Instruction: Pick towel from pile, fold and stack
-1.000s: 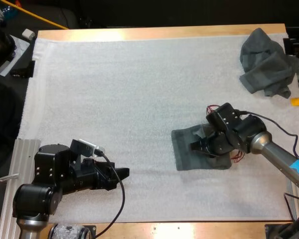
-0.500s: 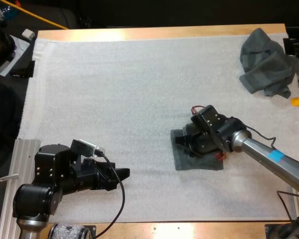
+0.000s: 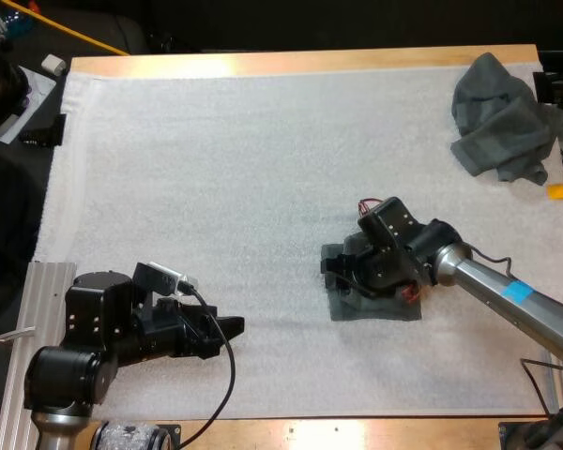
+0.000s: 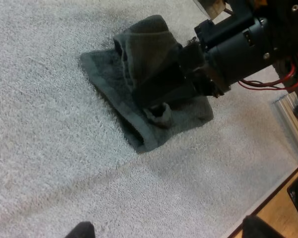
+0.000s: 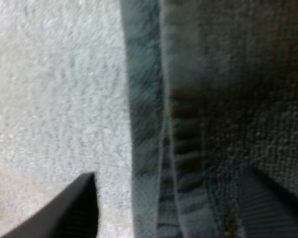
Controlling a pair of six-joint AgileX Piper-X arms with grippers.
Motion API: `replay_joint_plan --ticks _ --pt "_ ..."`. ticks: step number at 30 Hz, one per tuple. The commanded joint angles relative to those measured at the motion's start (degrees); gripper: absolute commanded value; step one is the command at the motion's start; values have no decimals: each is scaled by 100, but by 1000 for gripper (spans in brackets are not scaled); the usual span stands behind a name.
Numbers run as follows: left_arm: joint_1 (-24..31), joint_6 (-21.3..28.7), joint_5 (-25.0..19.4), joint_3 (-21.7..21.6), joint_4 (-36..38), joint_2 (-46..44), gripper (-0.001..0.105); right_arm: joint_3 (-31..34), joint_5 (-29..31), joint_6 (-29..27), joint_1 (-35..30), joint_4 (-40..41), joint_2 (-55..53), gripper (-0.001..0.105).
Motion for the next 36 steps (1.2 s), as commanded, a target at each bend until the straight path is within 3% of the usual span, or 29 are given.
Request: replay_joint_plan --ticks 1,12,19,30,36 --pt "-4 1 72 -30 -39 -2 58 -16 -280 -63 32 -13 -125 67" --pt "-6 19 55 -38 -26 -8 58 36 -169 384 652 -277 309 63" --pt "-1 16 78 -16 -38 -36 58 1 -204 191 668 -264 55 63" --pt "-6 39 62 -12 -77 -21 58 -5 1389 -553 673 1093 -1545 63" --pt "-13 47 59 -9 -111 -18 58 -9 1811 -749 676 1914 -2519 63"
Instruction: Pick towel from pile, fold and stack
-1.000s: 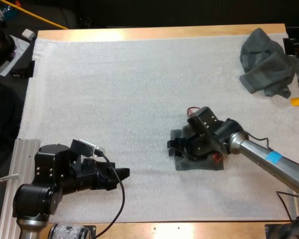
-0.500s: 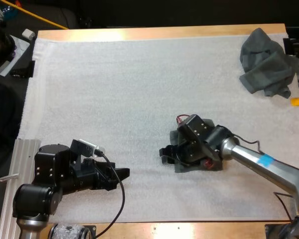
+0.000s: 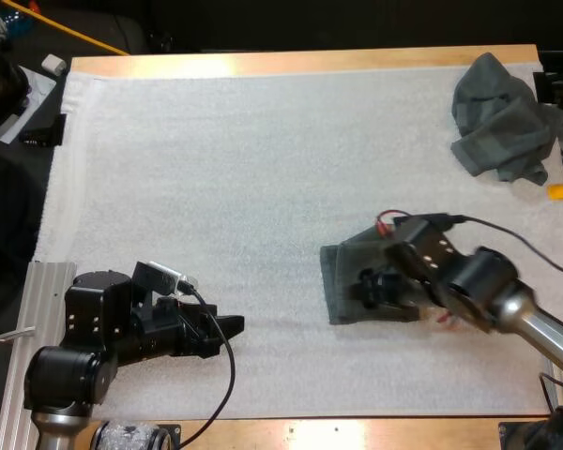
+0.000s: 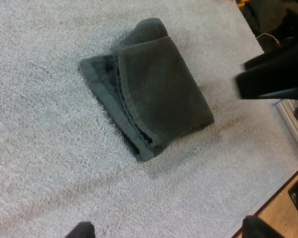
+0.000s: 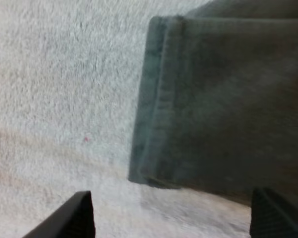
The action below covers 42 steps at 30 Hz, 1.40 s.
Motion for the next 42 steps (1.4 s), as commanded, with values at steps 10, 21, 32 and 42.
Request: replay_joint_plan --ticks 10,21,32,42 --pt "-13 59 92 -11 -20 -12 58 -12 253 -13 5 1002 -1672 63" --pt "-15 44 64 6 -218 24 69 -6 695 140 6 1603 -2855 63" --pt "-250 -543 25 -22 -1112 704 71 -4 1009 70 3 1629 -2811 64" --pt "-1613 -1603 -680 -27 -2814 2097 71 -5 993 12 -3 1661 -2832 64"
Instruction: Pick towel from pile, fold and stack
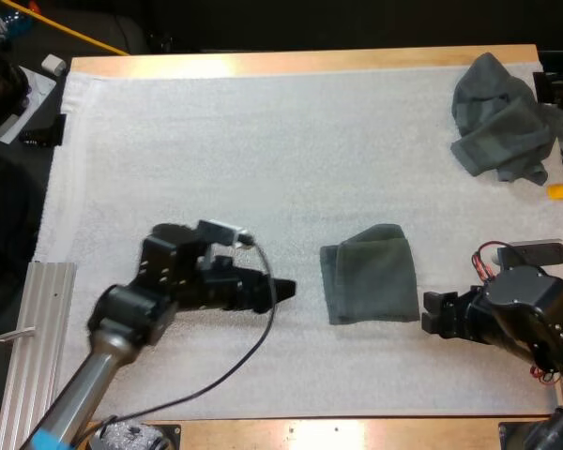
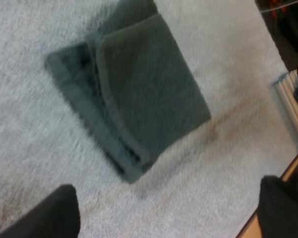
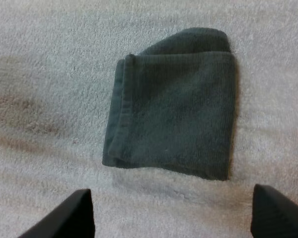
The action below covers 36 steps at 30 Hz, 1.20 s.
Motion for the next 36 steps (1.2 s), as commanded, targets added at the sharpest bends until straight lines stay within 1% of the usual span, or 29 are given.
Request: replay_joint_plan --ticks 1,7,11,13,19,25,29,36 --pt "-415 -520 -294 -27 -845 538 71 -25 6 -57 -3 64 -55 64" --pt "-867 -1275 -345 -21 -2050 1661 71 -28 10 -92 -13 105 -67 64" --pt "-1039 -1591 -352 -21 -2582 2318 71 -21 -6 -98 -12 142 -73 64" --pt "-1000 -1470 -306 -61 -2444 2292 72 -30 14 -81 -3 54 -55 64" --pt "-1004 -1728 -252 -321 -2739 3306 72 -38 19 -73 5 102 -33 64" --pt "-1000 -2033 -63 -502 -2830 3912 72 -41 12 -59 6 161 -26 64" --pt "-985 -2206 5 -518 -2828 4053 72 -37 23 -64 6 181 -37 64" --pt "-1041 -2481 -98 -512 -2691 4043 72 -34 29 -58 5 160 -46 64"
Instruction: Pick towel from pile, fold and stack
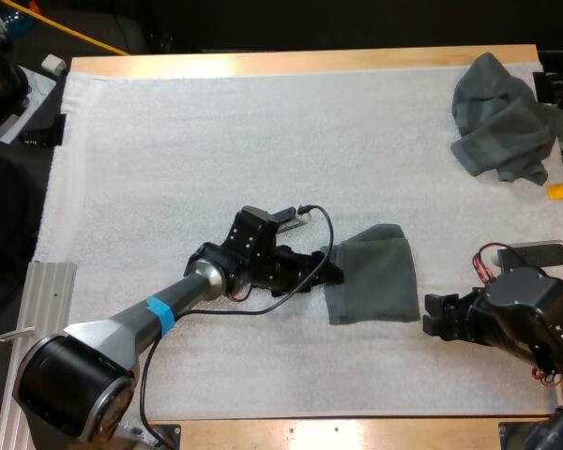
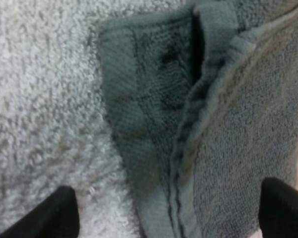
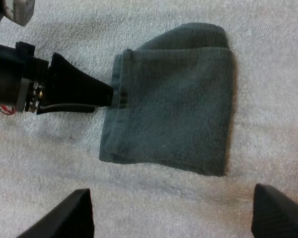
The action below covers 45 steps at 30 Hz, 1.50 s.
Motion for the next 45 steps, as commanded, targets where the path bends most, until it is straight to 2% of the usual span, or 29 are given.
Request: replay_joint_plan --ticks 1,6,13,21,23,26,27,29,30,31,34,39,45 --pt "-94 -176 -51 -49 9 -3 71 -30 10 -22 -1 47 -23 64" --pt "-424 -433 -198 -148 -67 128 71 -12 -2 -47 -13 28 0 64" --pt "-921 -839 -312 -590 57 461 71 -16 -24 -38 -14 41 9 64" --pt "-1237 -900 -250 -1167 312 835 68 -20 -45 -23 3 71 -4 64" --pt "-1257 -865 -220 -1216 341 852 60 -19 -40 -19 -10 71 -15 64" --pt "-1250 -837 -202 -1239 344 858 38 -18 -18 -34 -4 52 -14 64" --pt "-1252 -863 -216 -1229 330 855 39 -19 -7 -38 -4 41 -19 64" --pt "-1249 -783 -207 -1232 402 841 18 -24 -6 -41 2 27 -26 64" --pt "-1238 -708 -203 -1238 468 827 7 -28 -4 -42 4 24 -25 64" --pt "-1229 -589 -209 -1241 548 818 0 -25 -6 -40 0 31 -16 64" --pt "-1164 -35 -319 -1240 967 714 0 -24 -11 -35 5 40 -10 64" --pt "-784 1188 -797 -1269 2088 370 0 -21 -15 -26 -7 52 -5 64" --pt "101 2750 -1879 -1288 3544 -12 0 -16 -45 -17 -14 61 -23 64"
